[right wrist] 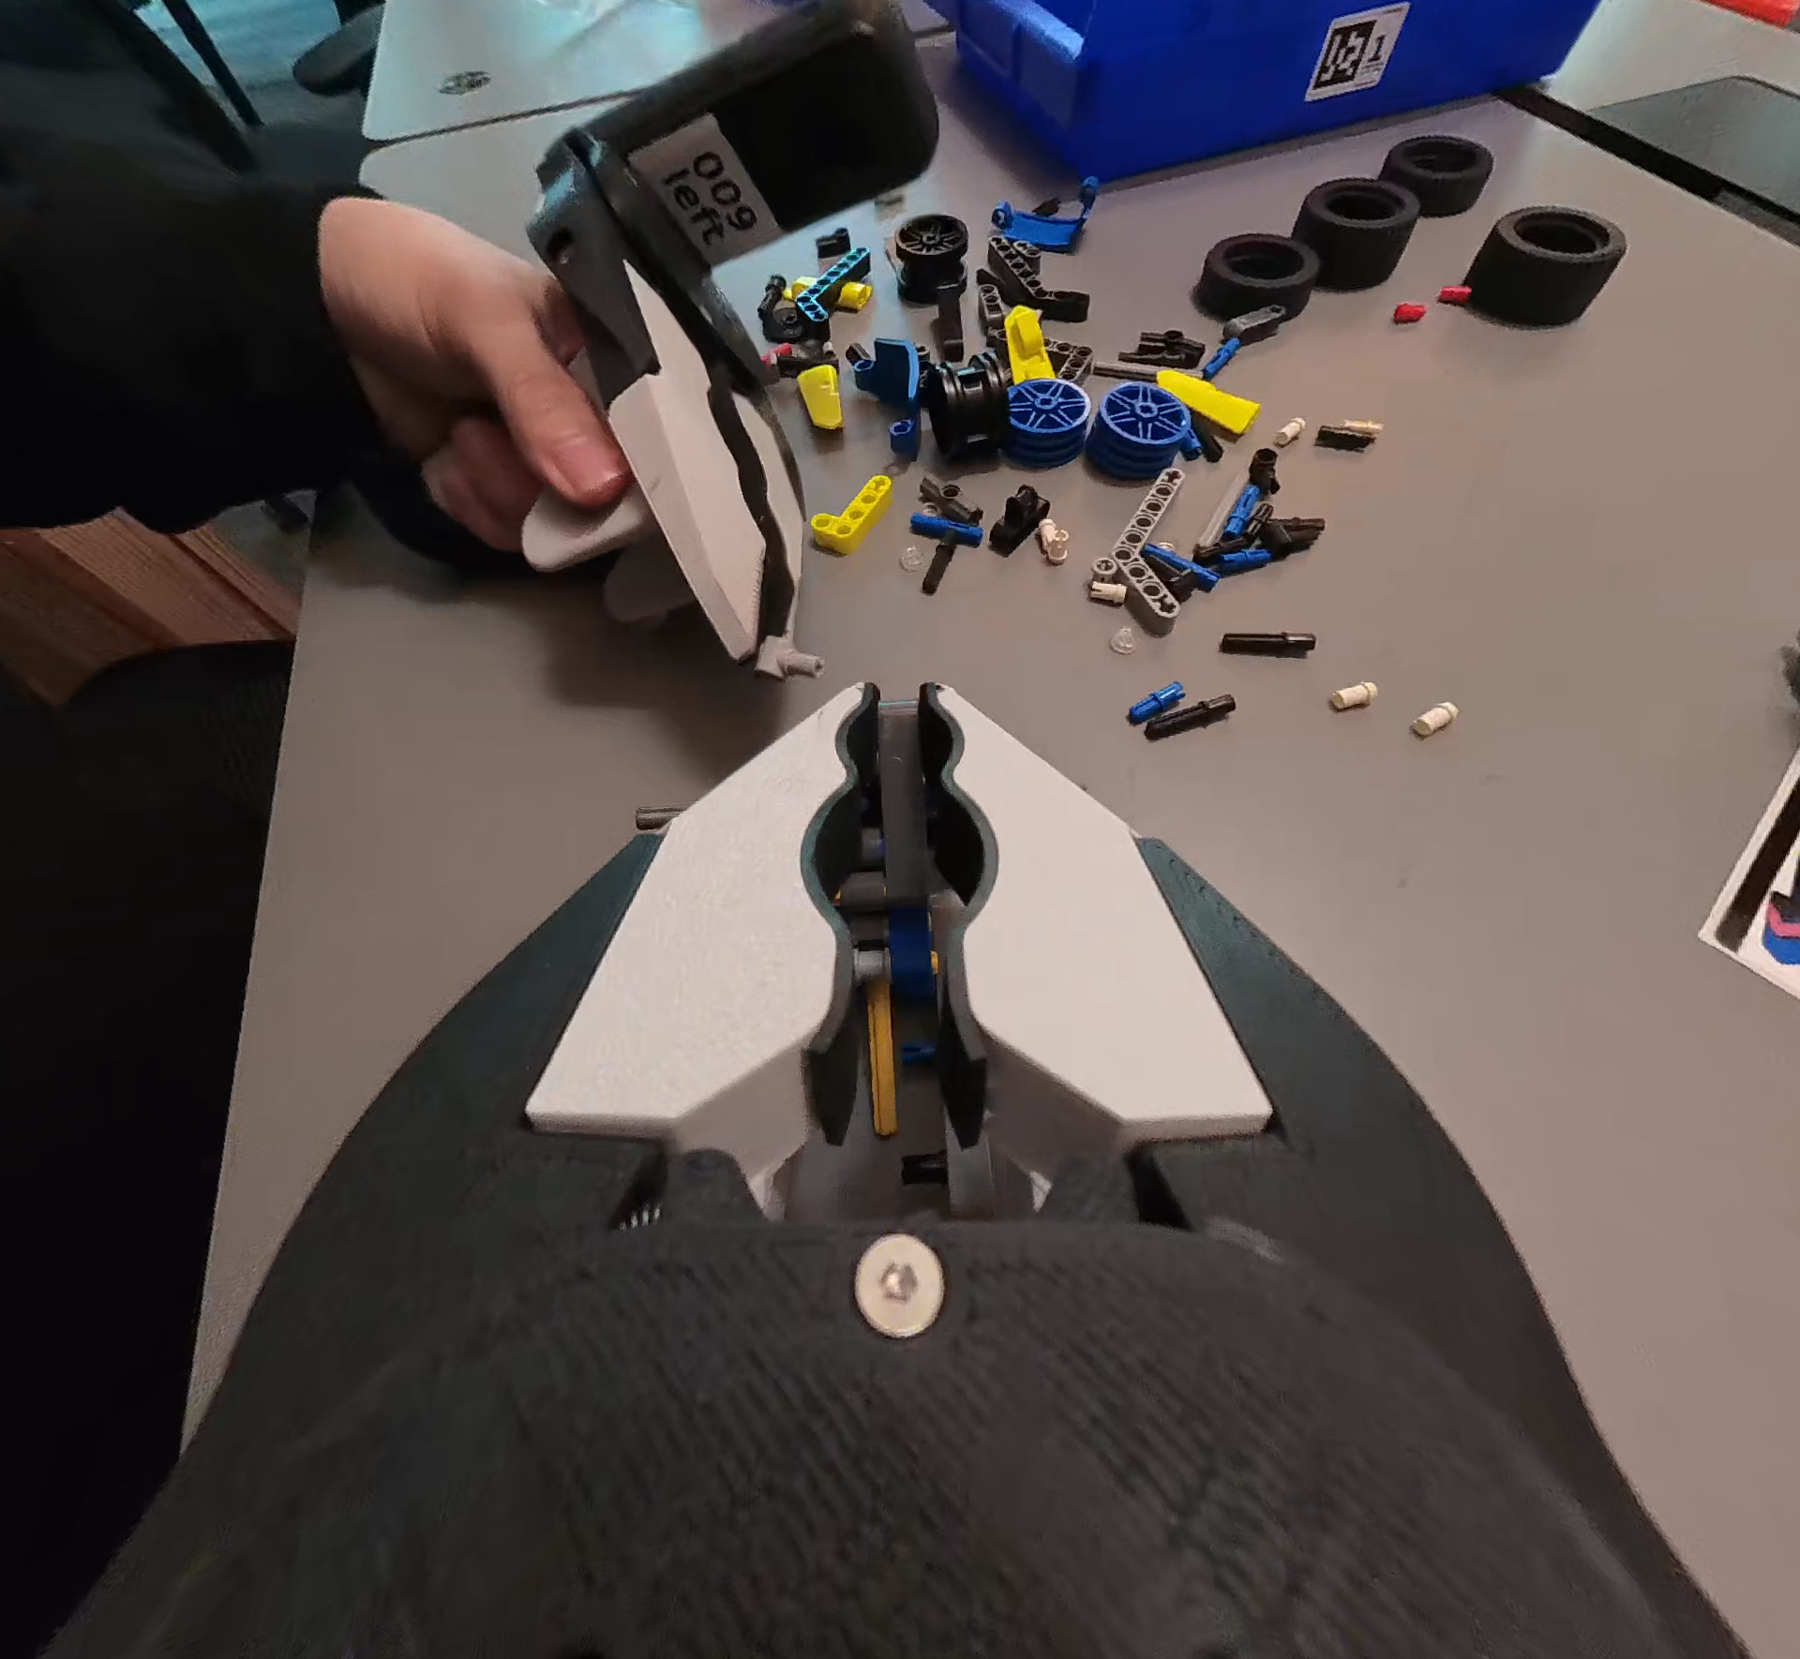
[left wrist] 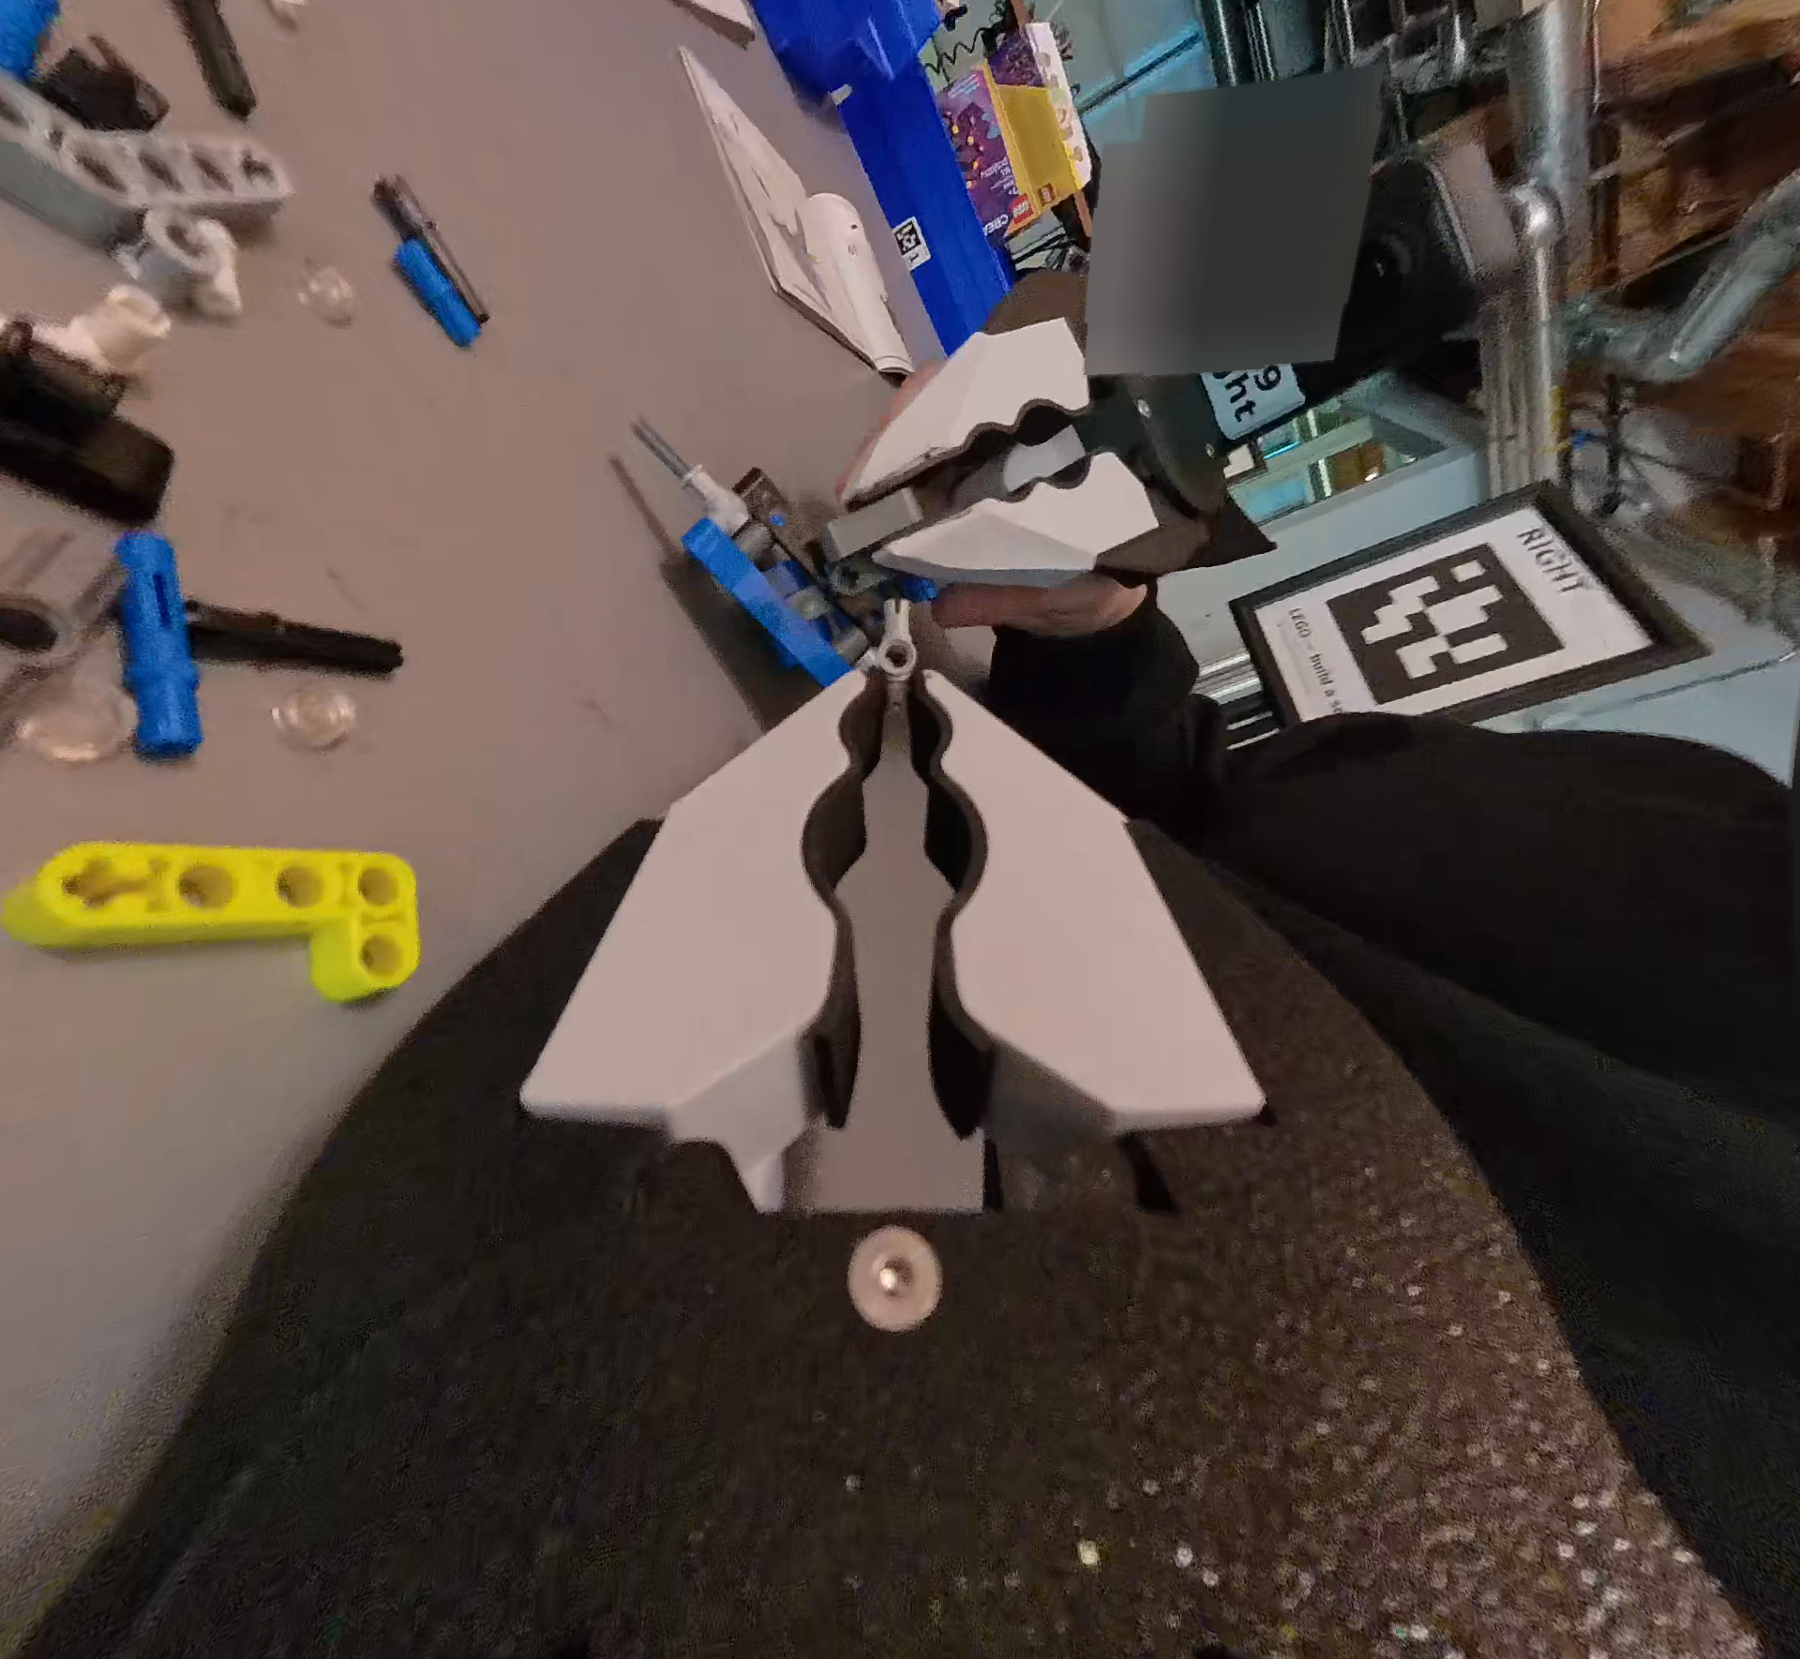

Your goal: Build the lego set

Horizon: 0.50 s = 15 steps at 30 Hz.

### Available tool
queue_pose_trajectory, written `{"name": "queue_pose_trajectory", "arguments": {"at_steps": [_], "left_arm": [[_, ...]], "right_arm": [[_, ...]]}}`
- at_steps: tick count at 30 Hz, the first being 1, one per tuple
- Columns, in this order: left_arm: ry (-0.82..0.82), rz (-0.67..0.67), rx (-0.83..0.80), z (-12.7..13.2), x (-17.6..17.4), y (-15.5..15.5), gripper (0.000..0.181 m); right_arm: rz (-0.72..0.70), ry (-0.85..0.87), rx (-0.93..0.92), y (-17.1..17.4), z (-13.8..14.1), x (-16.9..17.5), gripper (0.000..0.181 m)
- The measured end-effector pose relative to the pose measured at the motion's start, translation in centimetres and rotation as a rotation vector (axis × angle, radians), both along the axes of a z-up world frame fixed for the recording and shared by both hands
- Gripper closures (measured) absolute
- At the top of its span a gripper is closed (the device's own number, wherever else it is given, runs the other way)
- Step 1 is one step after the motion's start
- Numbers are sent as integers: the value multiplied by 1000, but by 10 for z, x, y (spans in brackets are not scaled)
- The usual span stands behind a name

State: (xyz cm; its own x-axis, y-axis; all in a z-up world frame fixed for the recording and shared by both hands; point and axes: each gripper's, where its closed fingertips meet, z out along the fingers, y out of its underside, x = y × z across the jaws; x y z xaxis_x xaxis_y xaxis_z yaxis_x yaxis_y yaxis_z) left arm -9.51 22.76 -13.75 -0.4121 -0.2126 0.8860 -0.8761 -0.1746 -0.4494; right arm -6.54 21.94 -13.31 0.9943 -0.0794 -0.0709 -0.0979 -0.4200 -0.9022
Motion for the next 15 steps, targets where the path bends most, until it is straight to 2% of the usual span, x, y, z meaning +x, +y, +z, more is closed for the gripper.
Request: {"name": "queue_pose_trajectory", "arguments": {"at_steps": [2,5,7,9,11,13,15], "left_arm": [[-128,26,100,1,1,1,179],[-328,74,348,-4,6,4,179],[-531,123,657,-12,15,17,179],[-788,144,971,-9,20,26,179],[-985,147,1169,-2,19,24,179],[-1106,127,1315,-4,17,20,179],[-1131,97,1394,-15,17,18,179]], "right_arm": [[-23,18,8,0,0,1,175],[-94,67,36,0,1,7,175],[-106,78,35,1,-1,7,175],[-133,72,21,3,-2,7,175],[-163,88,22,4,-4,8,174],[-176,130,42,5,-4,8,174],[-175,166,53,5,-4,8,174]]}}
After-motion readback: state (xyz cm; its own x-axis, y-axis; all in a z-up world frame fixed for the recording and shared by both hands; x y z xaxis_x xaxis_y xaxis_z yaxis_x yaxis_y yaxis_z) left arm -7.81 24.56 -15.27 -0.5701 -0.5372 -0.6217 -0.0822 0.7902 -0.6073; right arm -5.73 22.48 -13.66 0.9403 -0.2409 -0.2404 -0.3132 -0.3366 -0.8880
